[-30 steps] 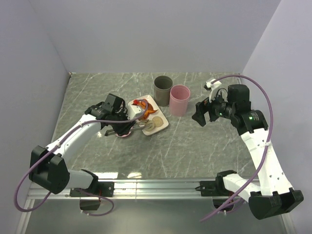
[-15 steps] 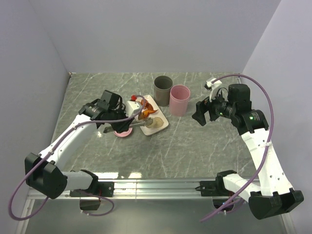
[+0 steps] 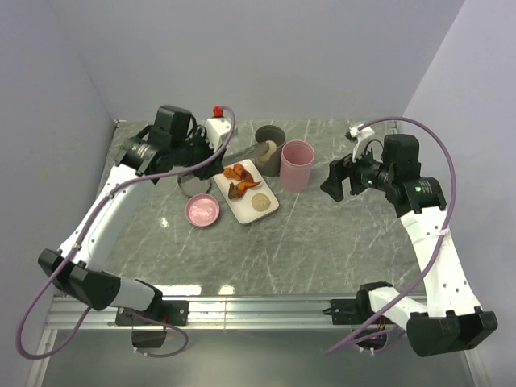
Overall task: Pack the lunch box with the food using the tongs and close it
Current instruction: Pick up the fake food from the plate, then place the fake food in the packing box.
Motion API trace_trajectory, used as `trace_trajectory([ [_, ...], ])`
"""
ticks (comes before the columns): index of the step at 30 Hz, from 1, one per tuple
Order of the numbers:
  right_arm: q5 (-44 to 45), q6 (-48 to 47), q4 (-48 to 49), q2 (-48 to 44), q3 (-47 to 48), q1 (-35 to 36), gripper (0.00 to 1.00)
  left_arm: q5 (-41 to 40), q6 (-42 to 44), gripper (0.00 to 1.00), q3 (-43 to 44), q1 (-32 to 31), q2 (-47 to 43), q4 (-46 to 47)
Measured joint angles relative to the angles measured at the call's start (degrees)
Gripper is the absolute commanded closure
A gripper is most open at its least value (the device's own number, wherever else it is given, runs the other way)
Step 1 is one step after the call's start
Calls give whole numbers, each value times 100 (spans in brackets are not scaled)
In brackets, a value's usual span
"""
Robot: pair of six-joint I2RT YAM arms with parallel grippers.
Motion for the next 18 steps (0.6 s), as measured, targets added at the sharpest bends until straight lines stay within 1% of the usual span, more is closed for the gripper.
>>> trace_trajectory([
  [2,-57,96,4,72,0,-133,0,72,-98,99,391,-31,262,22],
  [7,-240,304,9,334,28,-304,0,111,-278,98,986,-269,876,166],
  [13,-319,643,13,664,72,-345,0,57,-315,98,1113,-638,1432,409],
  [18,-299,866,4,885,225,-590,0,-2,-372,97,1113,-682,1773,608],
])
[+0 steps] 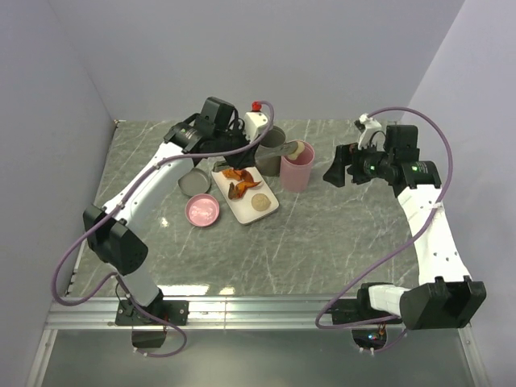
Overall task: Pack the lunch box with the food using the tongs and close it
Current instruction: Place the fake food in the packing box.
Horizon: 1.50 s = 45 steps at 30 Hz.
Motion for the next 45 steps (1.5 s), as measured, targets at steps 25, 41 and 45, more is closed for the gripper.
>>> trace_trajectory([
  [25,-651,66,-63,140,131,-415,0,-254,-240,61,295,-74,688,555],
  [41,-791,42,-116,175,280,-525,0,-140,-297,47,304,-105,651,629],
  [45,-828,42,-120,175,306,-568,0,-11,-225,45,83,-96,315,476],
])
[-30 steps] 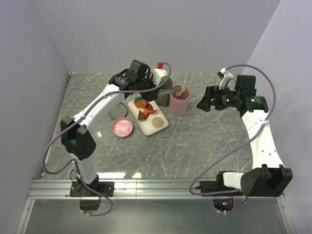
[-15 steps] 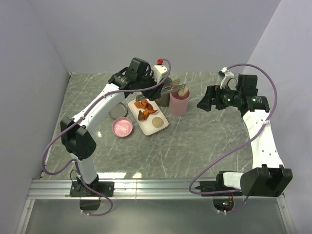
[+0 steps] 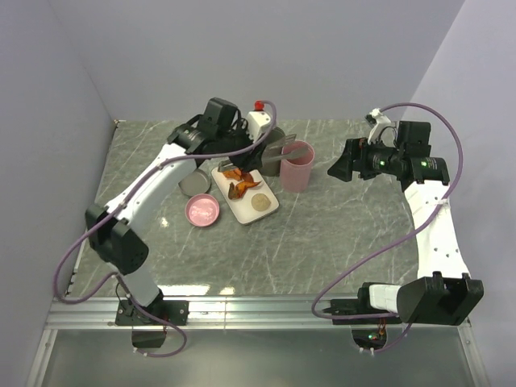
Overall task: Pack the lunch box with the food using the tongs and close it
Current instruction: Place the fake food in the packing box, then pick up the fake food from the plate.
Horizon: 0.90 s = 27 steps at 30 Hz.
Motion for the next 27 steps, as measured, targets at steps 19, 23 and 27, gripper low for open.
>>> trace_trajectory([
  [19,-96,-4,-42,0,2,-46,0,350,446,41,-2824,656,-2382,-629],
  [23,-96,-7,-46,0,2,-46,0,284,503,40,-3126,662,-2304,-575],
  [27,-98,-22,-55,0,2,-48,0,227,535,40,-3324,671,-2122,-437],
])
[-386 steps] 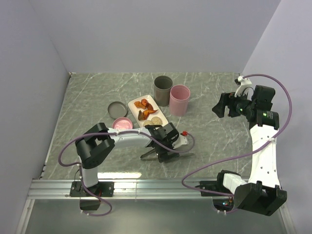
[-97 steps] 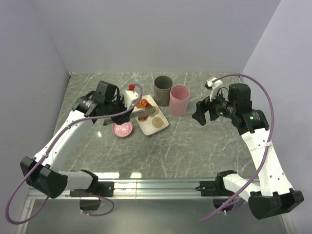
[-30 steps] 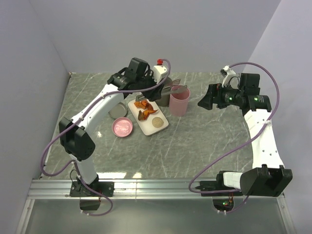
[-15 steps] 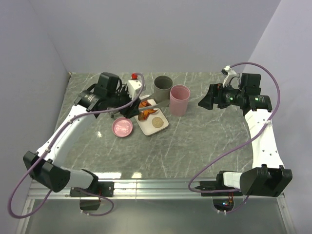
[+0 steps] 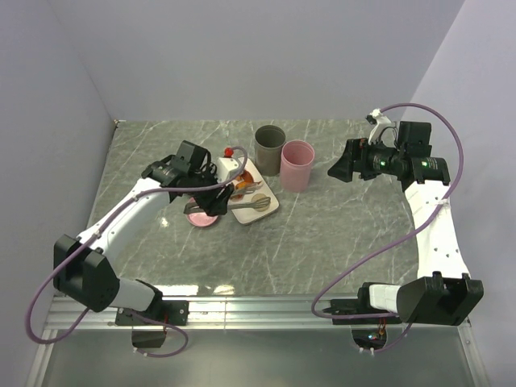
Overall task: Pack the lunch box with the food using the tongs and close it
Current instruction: Pick up the fake food from the plate.
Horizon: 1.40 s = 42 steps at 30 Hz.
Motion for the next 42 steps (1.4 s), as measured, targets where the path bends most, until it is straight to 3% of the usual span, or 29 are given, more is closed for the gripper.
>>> trace_trajectory([
  [24,-31,-4,-44,138,0,-2,0,-367,160,40,-94,-7,981,678],
  [30,-28,-15,-55,175,0,-2,0,-400,162,44,-136,-57,1169,761],
  [37,-31,-20,-55,179,0,-2,0,-385,153,70,-140,-70,1213,782],
  [42,-31,-20,-59,179,2,-2,0,-339,114,78,-133,-70,1178,693],
])
